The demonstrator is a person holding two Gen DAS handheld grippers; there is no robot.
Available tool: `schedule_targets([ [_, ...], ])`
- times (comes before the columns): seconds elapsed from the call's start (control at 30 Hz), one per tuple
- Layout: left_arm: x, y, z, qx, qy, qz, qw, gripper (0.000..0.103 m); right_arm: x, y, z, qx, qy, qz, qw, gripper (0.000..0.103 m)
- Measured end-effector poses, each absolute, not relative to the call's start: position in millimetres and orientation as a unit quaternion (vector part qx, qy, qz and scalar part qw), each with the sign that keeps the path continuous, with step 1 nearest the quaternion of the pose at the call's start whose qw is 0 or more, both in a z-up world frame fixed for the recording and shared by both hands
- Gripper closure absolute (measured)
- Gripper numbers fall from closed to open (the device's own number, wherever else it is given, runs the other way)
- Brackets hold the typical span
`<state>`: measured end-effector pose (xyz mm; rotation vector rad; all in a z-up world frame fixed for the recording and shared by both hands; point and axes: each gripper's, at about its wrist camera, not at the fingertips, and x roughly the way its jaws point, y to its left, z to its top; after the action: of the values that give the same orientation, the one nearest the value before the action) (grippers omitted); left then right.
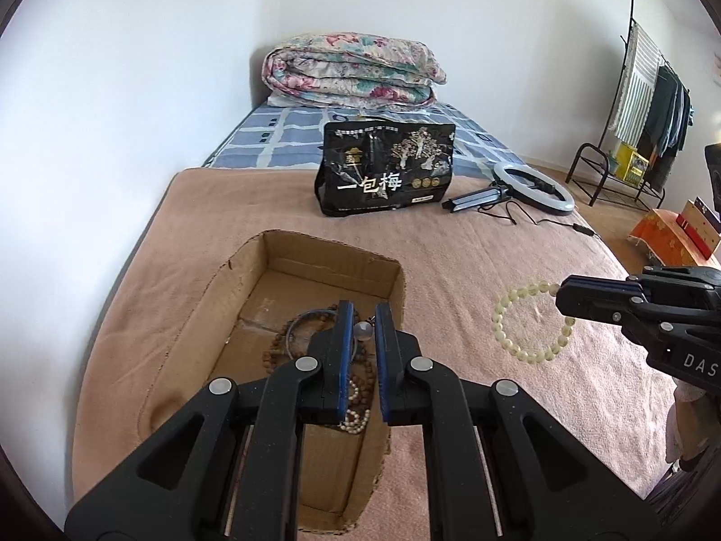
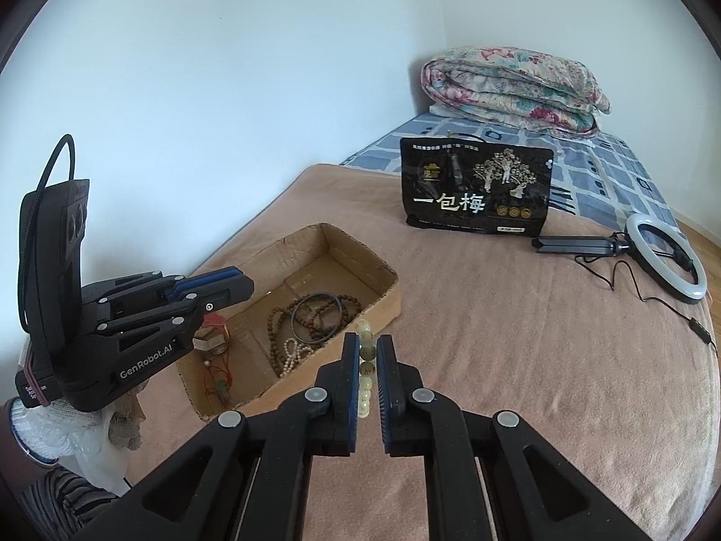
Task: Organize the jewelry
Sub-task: 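Carry the pearl bead and bead bracelet into the box and open both tools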
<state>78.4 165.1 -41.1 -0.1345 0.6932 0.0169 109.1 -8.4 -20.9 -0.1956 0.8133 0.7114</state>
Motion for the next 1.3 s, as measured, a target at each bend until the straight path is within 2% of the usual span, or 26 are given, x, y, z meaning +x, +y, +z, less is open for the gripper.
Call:
schedule_targets([
  [0.4,83.5,233.0,-54.9,-0.124,0.343,0.042,0.930,0.095,100.0,45.5,-37.6,-0.086,0.399,0.378,0.831,0.098],
  [0.97,98.1,249.2,-69.2,-0.134,0.357,0.043,0.924,0.095,84.4,100.1,-66.3,-0.116,0.424,0.418,0.795,0.097],
  [1.0,98.2,249.4,-69.3,-0.134,0.358,0.044,0.923,0.095,84.4,100.9,-67.1,-0.119,0.424,0.415,0.796,0.091],
  [1.03,98.5,249.2,-69.5,-0.134,0.358,0.046,0.923,0.095,84.8,101.1,-67.3,-0.121,0.423,0.411,0.799,0.074],
  [1.1,98.9,249.1,-69.3,-0.134,0.359,0.049,0.922,0.095,84.7,99.9,-67.1,-0.122,0.416,0.401,0.807,0.056],
  [1.13,98.8,248.8,-68.9,-0.133,0.359,0.050,0.922,0.094,85.1,99.6,-67.1,-0.122,0.415,0.398,0.809,0.050],
  [1.17,98.8,248.9,-69.1,-0.132,0.359,0.050,0.922,0.089,85.2,98.7,-66.4,-0.122,0.414,0.397,0.811,0.048],
  [1.23,97.6,249.8,-68.3,-0.135,0.355,0.052,0.924,0.051,84.8,96.9,-65.8,-0.124,0.411,0.392,0.814,0.037],
  [1.3,95.3,249.9,-66.6,-0.136,0.349,0.055,0.926,0.046,83.8,95.1,-64.3,-0.128,0.405,0.387,0.818,0.027],
])
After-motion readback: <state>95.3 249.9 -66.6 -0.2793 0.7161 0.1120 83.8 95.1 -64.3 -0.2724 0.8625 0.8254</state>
